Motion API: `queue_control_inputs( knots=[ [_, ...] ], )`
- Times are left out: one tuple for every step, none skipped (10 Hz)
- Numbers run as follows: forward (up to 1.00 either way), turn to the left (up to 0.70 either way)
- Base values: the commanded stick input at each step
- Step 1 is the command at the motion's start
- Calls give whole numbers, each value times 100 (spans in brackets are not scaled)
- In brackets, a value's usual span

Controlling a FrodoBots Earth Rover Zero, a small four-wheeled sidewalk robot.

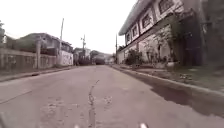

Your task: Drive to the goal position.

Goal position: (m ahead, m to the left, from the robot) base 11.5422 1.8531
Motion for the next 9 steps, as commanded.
queue_control_inputs(
  knots=[
    [100,0],
    [100,0],
    [100,0],
    [100,0],
    [100,0],
    [100,0],
    [100,0],
    [100,0],
    [100,0]
  ],
)
